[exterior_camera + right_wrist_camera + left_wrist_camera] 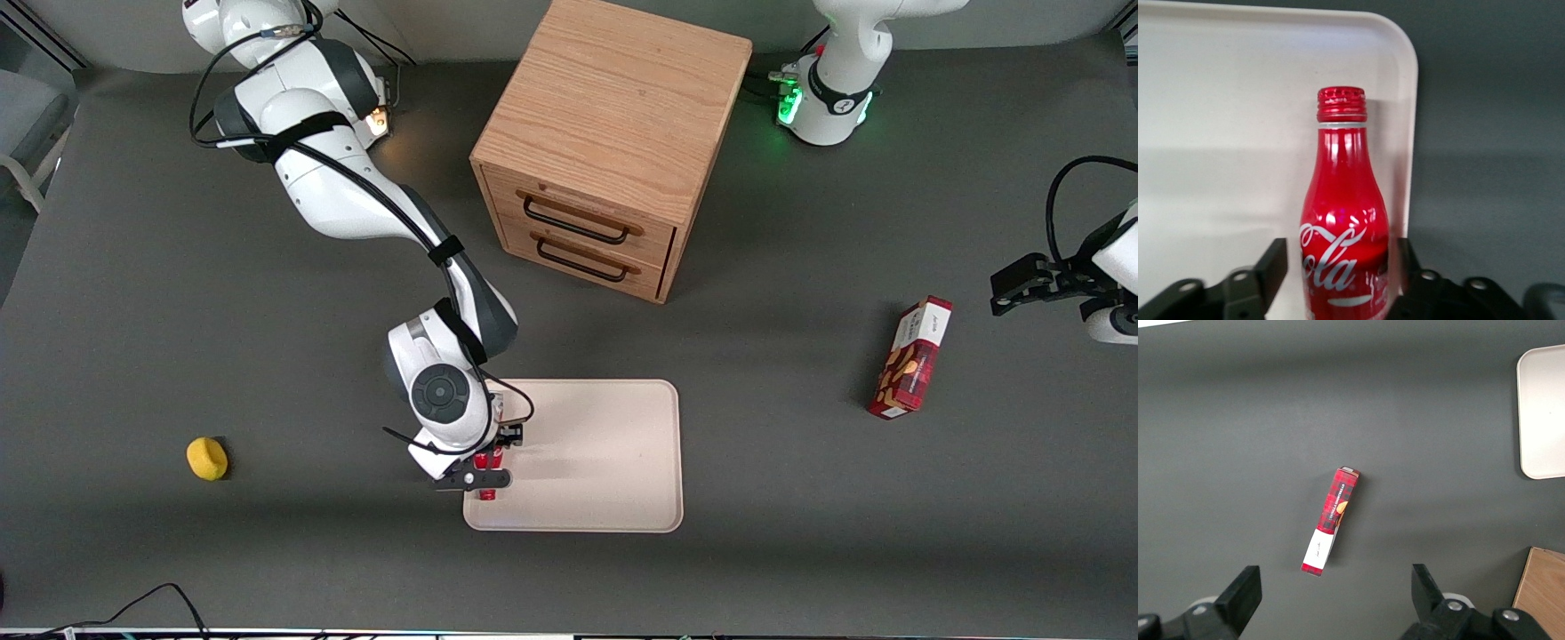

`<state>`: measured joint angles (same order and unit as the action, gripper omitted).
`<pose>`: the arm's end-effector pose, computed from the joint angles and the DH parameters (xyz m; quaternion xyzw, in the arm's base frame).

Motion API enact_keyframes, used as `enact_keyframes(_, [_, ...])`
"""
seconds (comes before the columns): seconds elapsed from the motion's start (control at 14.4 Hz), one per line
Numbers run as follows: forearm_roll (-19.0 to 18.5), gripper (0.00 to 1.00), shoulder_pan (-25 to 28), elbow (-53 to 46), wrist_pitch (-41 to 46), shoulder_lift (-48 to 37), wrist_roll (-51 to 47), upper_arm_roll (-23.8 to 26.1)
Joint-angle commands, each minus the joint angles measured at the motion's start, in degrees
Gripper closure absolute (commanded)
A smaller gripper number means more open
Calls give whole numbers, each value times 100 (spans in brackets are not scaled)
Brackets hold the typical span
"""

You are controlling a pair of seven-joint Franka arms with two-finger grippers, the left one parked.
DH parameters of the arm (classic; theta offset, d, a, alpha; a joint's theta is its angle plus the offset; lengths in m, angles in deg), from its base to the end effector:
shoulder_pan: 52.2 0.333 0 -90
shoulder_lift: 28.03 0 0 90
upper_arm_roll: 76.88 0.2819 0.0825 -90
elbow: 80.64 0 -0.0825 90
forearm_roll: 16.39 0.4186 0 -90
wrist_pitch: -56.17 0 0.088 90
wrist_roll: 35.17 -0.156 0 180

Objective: Place coke bottle on tray
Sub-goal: 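Lift the bottle and carry it over the cream tray, then lower the bottle onto the tray and open the right gripper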

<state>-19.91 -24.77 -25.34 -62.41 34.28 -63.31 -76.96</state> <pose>0.7023 0.3571 0.1157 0.9995 0.0080 0.0204 0.0206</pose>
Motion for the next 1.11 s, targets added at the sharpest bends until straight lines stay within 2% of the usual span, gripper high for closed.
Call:
enact_keyframes(0.0, [-53,0,79,-222,-7,114,28,-89])
enact_keyframes(1.04, [-53,0,79,-195,55,-17,11,-89])
